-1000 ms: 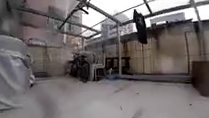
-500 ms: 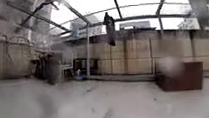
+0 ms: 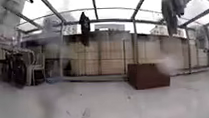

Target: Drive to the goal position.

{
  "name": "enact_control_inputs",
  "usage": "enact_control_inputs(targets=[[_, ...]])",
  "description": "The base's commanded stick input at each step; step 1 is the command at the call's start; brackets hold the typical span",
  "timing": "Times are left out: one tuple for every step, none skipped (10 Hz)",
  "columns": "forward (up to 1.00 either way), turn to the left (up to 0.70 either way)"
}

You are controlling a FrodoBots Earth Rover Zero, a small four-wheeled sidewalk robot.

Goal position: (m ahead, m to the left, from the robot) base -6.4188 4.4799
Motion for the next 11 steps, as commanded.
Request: enact_control_inputs(targets=[[0.70,-0.27],[0.70,-0.27],[0.70,-0.27],[0.70,-0.27],[0.70,-0.27],[0.70,-0.27],[0.70,-0.27],[0.70,-0.27],[0.70,-0.27],[0.70,-0.27],[0.70,-0.27]])
